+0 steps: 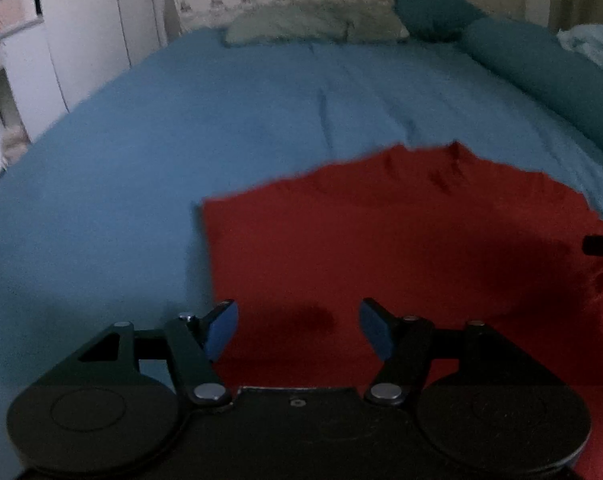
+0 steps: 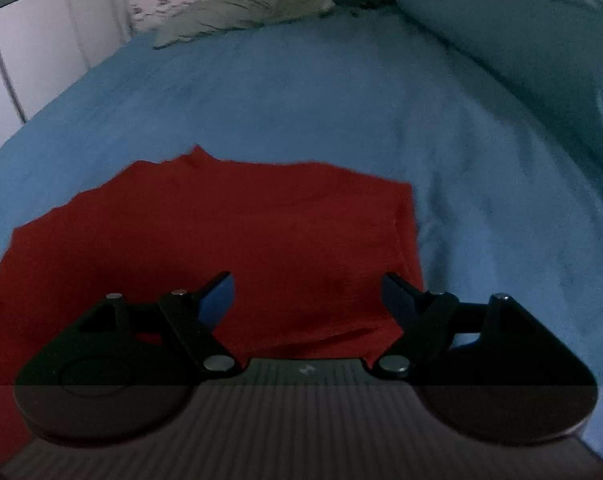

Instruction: Fold small clothes

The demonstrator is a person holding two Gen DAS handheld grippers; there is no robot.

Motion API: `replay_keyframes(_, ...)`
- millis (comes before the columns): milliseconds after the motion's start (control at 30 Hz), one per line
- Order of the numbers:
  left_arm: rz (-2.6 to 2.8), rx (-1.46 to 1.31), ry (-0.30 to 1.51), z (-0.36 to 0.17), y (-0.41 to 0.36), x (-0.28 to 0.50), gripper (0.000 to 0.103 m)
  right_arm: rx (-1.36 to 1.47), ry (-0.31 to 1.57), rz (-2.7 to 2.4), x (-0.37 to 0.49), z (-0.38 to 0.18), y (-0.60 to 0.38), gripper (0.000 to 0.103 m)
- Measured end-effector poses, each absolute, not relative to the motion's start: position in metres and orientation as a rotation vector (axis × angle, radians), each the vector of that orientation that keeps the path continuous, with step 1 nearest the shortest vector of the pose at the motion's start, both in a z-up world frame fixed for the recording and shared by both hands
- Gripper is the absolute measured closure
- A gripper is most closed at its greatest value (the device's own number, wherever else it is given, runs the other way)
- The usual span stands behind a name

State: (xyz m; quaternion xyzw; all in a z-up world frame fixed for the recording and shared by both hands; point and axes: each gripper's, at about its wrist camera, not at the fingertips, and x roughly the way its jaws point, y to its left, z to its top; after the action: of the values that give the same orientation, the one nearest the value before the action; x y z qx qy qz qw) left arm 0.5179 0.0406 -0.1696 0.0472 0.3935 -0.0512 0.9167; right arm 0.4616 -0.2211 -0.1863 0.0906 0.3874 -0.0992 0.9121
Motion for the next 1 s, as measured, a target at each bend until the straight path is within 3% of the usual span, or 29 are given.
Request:
replay_keyframes(300,-0.112,0.095,0.811,-0.177,0.045,0.515,0.028,0.175,0.805,-0.188,0.454,-0.201,-0.234,0.006)
replay_keyframes(567,-0.087,0.103,0.666,-0.097,0.062,0.434,0.025,0.191,0.613,-0.085,0.385,-0.113,-0.241,0.006)
replay_keyframes(667,-0.071,0.105,0.635,-0.067,0.071,0.391,0.009,0.176,0.567,-0.049,0.341,-0.079,-0.244,0.005)
replay_keyframes(867,-0.081,0.105,0.653,-0.039,0.079,0.309,0.008,0.153,0.561,0.017,0.251,-0.033,-0.251,0.000)
replay_keyframes(1000,-0.096,0.088,0.690,-0.050,0.086,0.266,0.008,0.150,0.573,0.023,0.198,-0.023,-0.251,0.000)
